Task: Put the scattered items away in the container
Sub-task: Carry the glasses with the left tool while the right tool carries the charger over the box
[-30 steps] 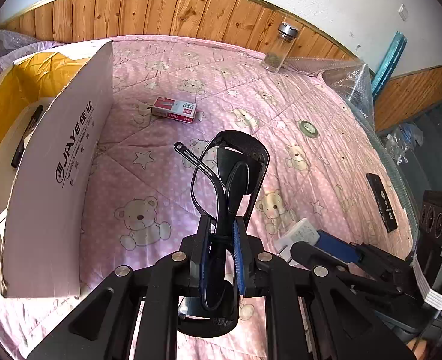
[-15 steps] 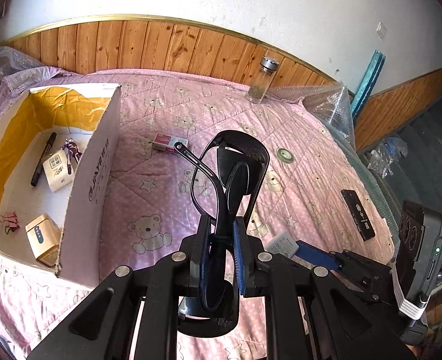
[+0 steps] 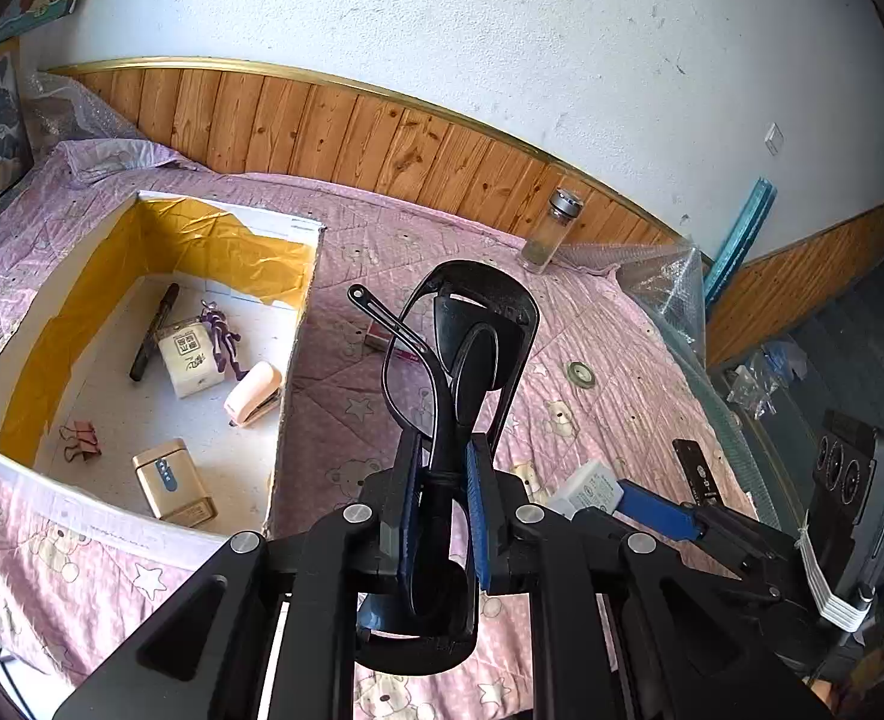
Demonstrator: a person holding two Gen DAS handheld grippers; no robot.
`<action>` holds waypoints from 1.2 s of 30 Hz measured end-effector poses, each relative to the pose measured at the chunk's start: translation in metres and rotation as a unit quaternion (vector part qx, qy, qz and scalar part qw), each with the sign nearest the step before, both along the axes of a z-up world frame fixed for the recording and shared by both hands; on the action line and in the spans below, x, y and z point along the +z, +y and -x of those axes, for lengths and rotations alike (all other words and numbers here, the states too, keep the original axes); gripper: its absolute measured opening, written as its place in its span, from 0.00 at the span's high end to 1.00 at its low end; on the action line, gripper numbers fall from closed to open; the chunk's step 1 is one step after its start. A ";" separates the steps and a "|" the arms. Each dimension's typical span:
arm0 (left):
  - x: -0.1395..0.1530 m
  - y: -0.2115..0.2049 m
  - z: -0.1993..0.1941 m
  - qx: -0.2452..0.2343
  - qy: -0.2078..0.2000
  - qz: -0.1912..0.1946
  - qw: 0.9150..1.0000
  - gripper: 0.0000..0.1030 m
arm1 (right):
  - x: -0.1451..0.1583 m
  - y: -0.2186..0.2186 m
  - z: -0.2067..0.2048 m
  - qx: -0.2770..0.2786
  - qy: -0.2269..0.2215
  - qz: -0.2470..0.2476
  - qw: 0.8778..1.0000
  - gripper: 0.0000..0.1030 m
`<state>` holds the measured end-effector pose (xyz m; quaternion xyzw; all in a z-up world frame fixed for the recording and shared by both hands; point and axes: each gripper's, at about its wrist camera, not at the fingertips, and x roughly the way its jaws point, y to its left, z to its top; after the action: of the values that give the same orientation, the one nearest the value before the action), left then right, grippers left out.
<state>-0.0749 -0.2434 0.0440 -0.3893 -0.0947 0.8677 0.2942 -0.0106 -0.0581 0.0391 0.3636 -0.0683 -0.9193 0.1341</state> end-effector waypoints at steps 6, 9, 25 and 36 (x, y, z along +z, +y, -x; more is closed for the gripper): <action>0.004 -0.027 -0.007 0.013 0.000 -0.011 1.000 0.85 | 0.013 -0.032 0.005 0.036 0.009 -0.001 0.999 0.55; 0.009 -0.043 -0.007 0.024 0.001 -0.018 1.000 0.85 | 0.023 -0.047 0.007 0.052 0.022 -0.005 0.998 0.55; 0.055 -0.109 0.031 0.075 0.052 -0.020 0.996 0.85 | 0.065 -0.092 0.049 0.103 0.037 0.005 0.994 0.55; 0.054 -0.133 0.068 0.084 0.032 0.007 0.996 0.85 | 0.065 -0.099 0.100 0.121 0.006 0.027 0.992 0.55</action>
<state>-0.1427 -0.3766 0.0980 -0.3537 -0.1112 0.9023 0.2199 -0.1111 -0.1571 0.1041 0.3597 -0.0477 -0.8964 0.2548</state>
